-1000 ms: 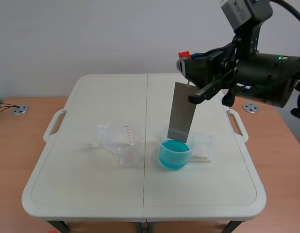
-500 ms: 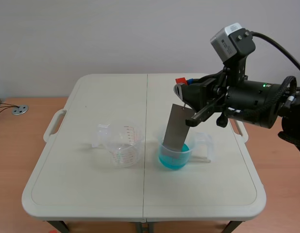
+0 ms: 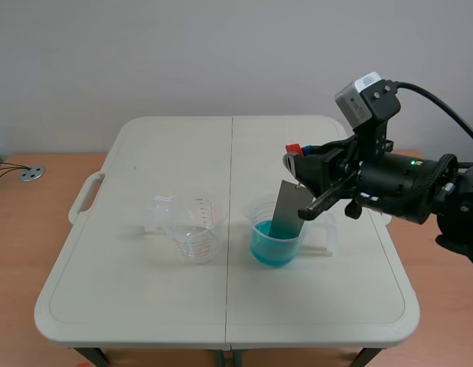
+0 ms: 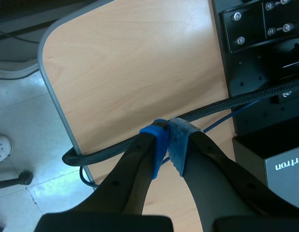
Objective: Hold the metal plate by the orange handle, dip it into the blue solution, take it out and point at it, then put the plate back in the beaker on the left.
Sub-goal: 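Lower the plate into the blue solution, then hold the plate still in the solution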
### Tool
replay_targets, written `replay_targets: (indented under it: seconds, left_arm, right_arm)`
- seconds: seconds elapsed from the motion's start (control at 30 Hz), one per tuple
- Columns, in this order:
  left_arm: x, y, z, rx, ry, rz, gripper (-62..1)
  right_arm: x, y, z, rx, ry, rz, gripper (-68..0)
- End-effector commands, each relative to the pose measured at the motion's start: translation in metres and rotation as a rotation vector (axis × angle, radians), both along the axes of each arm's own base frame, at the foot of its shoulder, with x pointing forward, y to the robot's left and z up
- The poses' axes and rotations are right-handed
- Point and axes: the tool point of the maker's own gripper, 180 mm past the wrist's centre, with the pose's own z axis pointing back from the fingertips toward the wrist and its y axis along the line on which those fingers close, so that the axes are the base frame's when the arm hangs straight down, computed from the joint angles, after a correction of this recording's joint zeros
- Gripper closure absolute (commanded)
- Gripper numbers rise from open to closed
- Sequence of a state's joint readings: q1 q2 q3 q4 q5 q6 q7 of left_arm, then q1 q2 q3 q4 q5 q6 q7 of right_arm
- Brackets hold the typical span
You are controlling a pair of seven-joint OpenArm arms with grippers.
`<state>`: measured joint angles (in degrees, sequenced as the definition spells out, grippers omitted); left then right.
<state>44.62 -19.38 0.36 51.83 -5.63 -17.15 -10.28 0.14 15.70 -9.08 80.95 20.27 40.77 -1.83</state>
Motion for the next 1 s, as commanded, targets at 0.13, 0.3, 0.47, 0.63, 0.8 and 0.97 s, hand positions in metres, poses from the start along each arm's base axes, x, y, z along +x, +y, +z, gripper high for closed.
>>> replay_targets:
  seconds: [0.13, 0.3, 0.47, 0.63, 0.8, 0.97]
  left_arm:
    - [-0.0041, 0.0017, 0.0024, -0.002, 0.004, -0.001, -2.7]
    - [-0.0041, 0.0018, 0.0024, -0.002, 0.004, -0.001, -2.7]
    - [-0.0040, 0.0018, 0.0024, -0.002, 0.004, -0.001, -2.7]
    - [-0.0040, 0.0018, 0.0024, -0.002, 0.004, -0.001, -2.7]
    - [-0.0040, 0.0018, 0.0024, -0.002, 0.004, -0.001, -2.7]
    - [-0.0040, 0.0018, 0.0024, -0.002, 0.004, -0.001, -2.7]
  right_arm:
    - [0.0056, -0.0029, 0.0077, 0.003, -0.033, -0.008, -1.1]
    - [0.0057, -0.0029, 0.0078, 0.003, -0.033, -0.008, -1.1]
    - [0.0058, -0.0028, 0.0085, 0.006, -0.036, -0.009, -1.1]
    - [0.0058, -0.0027, 0.0092, 0.009, -0.038, -0.009, -1.1]
    - [0.0060, -0.0026, 0.0104, 0.014, -0.043, -0.009, -1.1]
    - [0.0060, -0.0026, 0.0104, 0.014, -0.043, -0.009, -1.1]
